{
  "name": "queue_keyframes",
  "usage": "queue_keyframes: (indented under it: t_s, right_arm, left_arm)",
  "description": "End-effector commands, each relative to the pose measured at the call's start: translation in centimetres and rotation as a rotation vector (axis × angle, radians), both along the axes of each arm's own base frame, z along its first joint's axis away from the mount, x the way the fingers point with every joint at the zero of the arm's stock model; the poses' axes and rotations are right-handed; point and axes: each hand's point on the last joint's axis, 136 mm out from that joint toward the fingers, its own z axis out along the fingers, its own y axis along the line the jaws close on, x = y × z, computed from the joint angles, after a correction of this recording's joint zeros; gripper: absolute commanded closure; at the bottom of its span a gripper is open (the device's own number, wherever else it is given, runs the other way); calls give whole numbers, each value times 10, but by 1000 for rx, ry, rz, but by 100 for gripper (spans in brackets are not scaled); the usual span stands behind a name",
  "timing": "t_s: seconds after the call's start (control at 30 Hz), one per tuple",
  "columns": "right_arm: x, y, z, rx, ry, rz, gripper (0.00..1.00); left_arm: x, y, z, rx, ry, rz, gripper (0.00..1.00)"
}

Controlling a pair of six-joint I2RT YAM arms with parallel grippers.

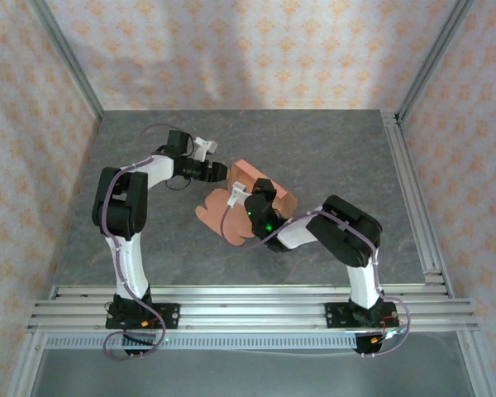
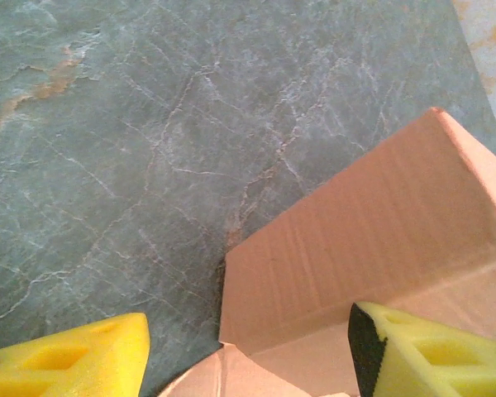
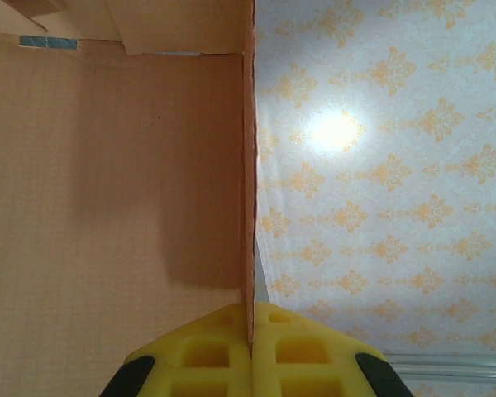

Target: Fold the paper box

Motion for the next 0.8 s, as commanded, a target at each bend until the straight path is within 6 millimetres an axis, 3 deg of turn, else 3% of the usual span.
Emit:
queue_keyframes:
  t_s: [0.0,0.53,0.77]
  right_arm:
    - [2,0,4,20,6,2,100]
    - [-1,3,3,34,63,28,100]
    - [-2,3,9,51,81,29,100]
  left_arm:
    - [-2,-9,26,-40,-98,-57,32]
    - [-6,-20,7,-11,-26,-104,36]
    - [-8,-21,6,-5,-24,-103,33]
